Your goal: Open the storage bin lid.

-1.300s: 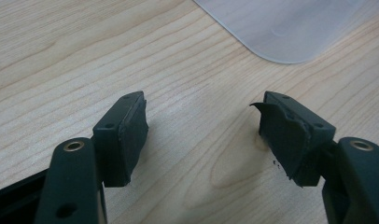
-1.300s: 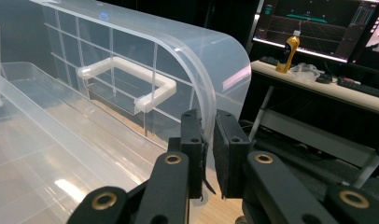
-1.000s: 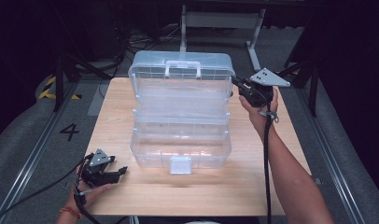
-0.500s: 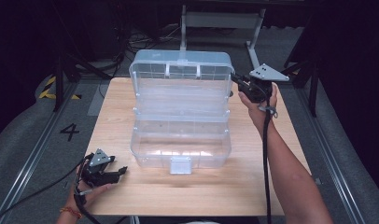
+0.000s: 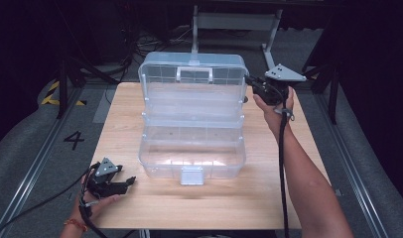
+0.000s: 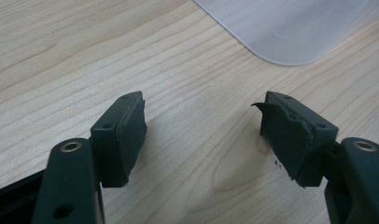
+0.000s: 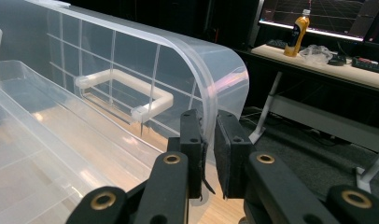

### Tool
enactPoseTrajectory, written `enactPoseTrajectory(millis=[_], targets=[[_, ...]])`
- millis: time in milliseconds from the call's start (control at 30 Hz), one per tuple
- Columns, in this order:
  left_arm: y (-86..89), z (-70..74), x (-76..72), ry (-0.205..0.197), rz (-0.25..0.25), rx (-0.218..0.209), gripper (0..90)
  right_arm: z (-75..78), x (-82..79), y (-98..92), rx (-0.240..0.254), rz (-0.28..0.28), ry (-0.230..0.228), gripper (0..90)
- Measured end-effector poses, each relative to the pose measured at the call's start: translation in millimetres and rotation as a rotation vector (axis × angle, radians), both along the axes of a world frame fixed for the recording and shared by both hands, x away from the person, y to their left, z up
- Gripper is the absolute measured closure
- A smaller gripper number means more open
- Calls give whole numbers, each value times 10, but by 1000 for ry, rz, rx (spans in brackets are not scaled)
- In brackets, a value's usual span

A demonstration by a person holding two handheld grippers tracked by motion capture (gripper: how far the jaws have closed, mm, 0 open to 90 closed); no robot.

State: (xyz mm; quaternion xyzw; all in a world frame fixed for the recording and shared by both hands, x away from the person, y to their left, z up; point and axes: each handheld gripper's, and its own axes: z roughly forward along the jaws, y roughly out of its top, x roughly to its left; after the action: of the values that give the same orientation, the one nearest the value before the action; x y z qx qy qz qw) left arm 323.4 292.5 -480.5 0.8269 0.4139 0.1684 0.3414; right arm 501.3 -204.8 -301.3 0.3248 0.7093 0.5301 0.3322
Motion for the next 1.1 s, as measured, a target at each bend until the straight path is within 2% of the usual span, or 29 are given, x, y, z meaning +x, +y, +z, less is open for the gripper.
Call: enactPoseTrajectory(millis=[167,300,767,1100], targets=[[-6,0,10,2,3,0,307,-11,33,-7,9,-1,5,824],[-9,0,10,5,4,-2,303,-4,60,9,-5,-5,3,821],[-13,-5,11,0,12,-2,296,-27,277,21,26,-22,52,819],[-21,-6,23,1,13,-3,283,-42,384,39,23,-35,74,816]])
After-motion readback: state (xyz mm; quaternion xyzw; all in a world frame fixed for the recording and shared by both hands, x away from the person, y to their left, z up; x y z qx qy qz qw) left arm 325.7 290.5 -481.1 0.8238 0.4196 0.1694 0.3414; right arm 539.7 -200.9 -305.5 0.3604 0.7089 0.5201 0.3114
